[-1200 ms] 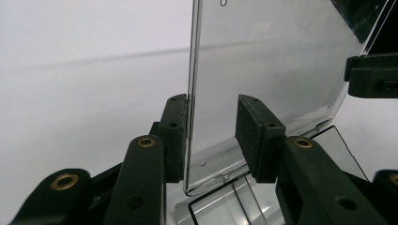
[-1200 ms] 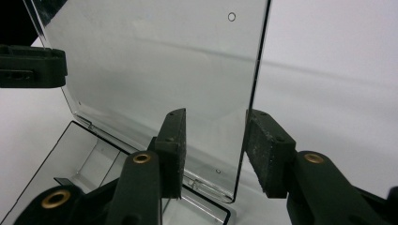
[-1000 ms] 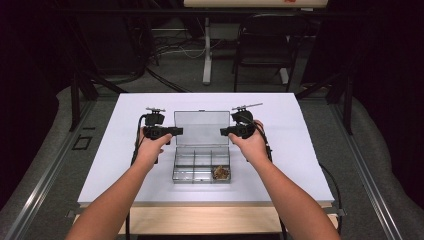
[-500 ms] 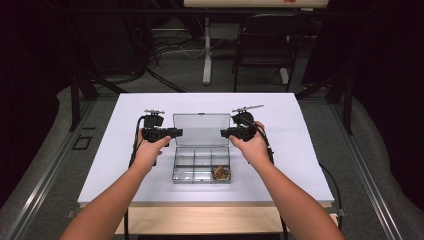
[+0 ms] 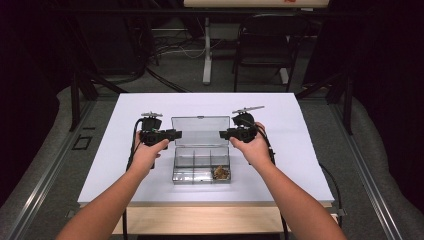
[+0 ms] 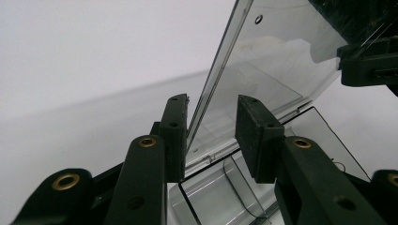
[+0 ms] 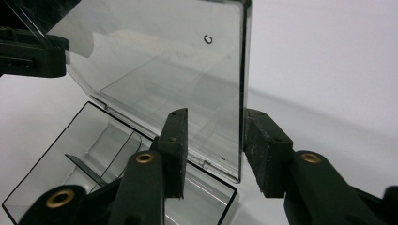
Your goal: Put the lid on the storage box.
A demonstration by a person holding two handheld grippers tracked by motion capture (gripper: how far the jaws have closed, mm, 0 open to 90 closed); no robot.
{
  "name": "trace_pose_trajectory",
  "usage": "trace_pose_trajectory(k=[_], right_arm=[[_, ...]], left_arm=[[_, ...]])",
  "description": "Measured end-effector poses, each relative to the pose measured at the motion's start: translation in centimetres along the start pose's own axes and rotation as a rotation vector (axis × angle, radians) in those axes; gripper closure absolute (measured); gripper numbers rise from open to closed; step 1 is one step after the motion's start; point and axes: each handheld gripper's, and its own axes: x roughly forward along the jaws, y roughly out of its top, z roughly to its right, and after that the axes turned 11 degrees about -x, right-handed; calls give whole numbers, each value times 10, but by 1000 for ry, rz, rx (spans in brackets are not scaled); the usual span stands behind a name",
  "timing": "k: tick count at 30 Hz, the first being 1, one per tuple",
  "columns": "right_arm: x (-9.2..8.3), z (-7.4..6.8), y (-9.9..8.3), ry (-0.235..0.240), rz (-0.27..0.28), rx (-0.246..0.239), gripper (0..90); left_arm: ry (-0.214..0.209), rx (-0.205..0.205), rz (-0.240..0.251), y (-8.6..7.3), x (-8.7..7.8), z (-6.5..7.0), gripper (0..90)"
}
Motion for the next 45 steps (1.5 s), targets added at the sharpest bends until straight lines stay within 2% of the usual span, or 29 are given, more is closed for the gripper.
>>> trace_pose_trajectory(k=[14, 22, 29, 41, 45], right_arm=[[-5, -3, -4, 18, 13, -15, 612], [-8, -4, -6, 20, 27, -33, 608], [-12, -5, -5, 29, 29, -26, 603], [-26, -7, -4, 42, 50, -29, 624], [-30, -7, -4, 47, 53, -35, 624]], left_arm=[[-14, 32, 20, -8, -7, 2, 620], [-29, 44, 21, -7, -12, 2, 619], [-39, 46, 37, -5, -20, 6, 621], [-42, 70, 31, -5, -29, 11, 632], [-43, 67, 42, -6, -30, 12, 634]])
